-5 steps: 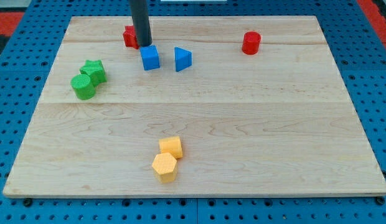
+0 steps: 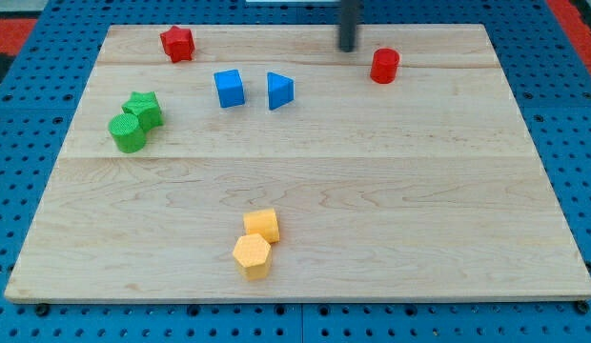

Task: Push the red circle into the red star

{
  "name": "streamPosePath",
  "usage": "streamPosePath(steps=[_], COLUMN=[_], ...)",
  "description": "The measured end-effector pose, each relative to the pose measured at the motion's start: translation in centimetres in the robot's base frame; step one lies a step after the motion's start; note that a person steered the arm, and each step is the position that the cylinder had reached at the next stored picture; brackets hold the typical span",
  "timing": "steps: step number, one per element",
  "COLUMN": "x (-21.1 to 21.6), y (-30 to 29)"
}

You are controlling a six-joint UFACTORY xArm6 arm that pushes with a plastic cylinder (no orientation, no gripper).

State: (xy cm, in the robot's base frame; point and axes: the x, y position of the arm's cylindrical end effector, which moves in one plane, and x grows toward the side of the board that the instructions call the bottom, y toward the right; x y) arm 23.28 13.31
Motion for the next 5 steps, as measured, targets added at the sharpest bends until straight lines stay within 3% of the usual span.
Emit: streamPosePath(steps=[1,2,3,4,5], x=[2.3,6.2,3.6,4.8,8.0], y=[9.7,9.2,4.0,-0.2,2.5])
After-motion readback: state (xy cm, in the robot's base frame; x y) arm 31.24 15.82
